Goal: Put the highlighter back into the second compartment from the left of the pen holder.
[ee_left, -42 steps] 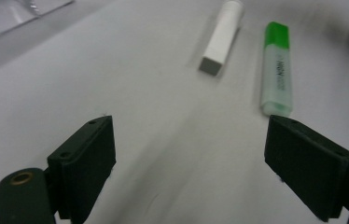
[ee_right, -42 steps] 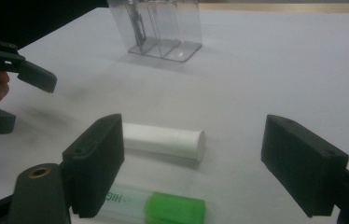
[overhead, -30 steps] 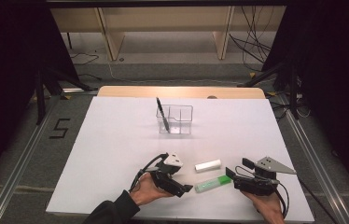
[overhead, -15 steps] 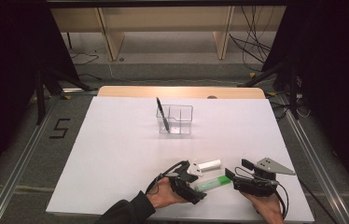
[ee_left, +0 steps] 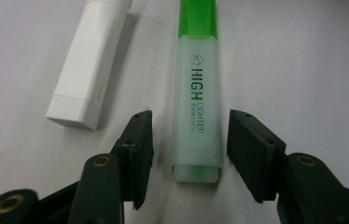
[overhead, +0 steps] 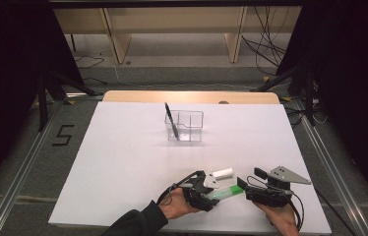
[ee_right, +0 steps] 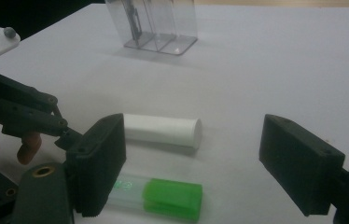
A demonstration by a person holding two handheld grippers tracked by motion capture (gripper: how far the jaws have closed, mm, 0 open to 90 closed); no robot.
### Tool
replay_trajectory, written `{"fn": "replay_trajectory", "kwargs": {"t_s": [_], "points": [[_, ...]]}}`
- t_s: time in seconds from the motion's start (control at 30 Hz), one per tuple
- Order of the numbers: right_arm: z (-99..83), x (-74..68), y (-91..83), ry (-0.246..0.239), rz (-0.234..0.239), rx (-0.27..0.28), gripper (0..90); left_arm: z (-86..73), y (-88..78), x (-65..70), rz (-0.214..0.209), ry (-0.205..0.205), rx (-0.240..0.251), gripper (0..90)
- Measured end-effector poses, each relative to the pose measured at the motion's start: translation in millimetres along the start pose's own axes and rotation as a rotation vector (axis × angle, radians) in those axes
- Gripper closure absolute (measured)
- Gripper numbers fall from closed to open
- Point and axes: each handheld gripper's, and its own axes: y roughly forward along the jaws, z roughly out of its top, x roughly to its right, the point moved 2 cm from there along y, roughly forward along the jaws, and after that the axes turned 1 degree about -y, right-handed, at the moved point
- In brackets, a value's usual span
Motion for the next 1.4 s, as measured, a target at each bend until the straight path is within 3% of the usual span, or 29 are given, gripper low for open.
{"fn": "replay_trajectory", "kwargs": {"t_s": [0.2, 0.37, 0.67, 0.83, 0.93, 1.1, 1.4], "points": [[0.2, -0.8, 0.2, -0.001, 0.001, 0.0, 24.0, 2.1, 0.7, 1.5, -0.007, -0.002, -0.003, 64.1], [-0.1, -1.1, 0.7, 0.0, 0.004, 0.0, 24.3, 3.7, 0.3, 1.1, -0.011, -0.009, -0.017, 65.4], [0.5, -1.1, -0.4, 0.0, 0.01, 0.006, 24.5, 2.6, -7.1, -13.6, -0.087, -0.104, 0.012, 65.9], [1.9, -1.9, -2.5, 0.001, 0.009, 0.013, 24.5, 3.1, -22.5, -23.1, -0.067, -0.125, 0.068, 65.9], [2.9, -2.1, -3.6, 0.009, 0.012, 0.024, 24.6, 2.8, -32.3, -29.2, -0.075, -0.149, 0.1, 65.9], [4.4, -7.8, -2.7, -0.002, 0.027, 0.026, 24.6, 1.0, -43.5, -37.0, -0.066, -0.165, 0.125, 65.9], [5.9, -17.0, 1.1, 0.03, 0.084, 0.029, 24.5, -5.6, -56.9, -49.3, -0.041, -0.202, 0.167, 65.9]]}}
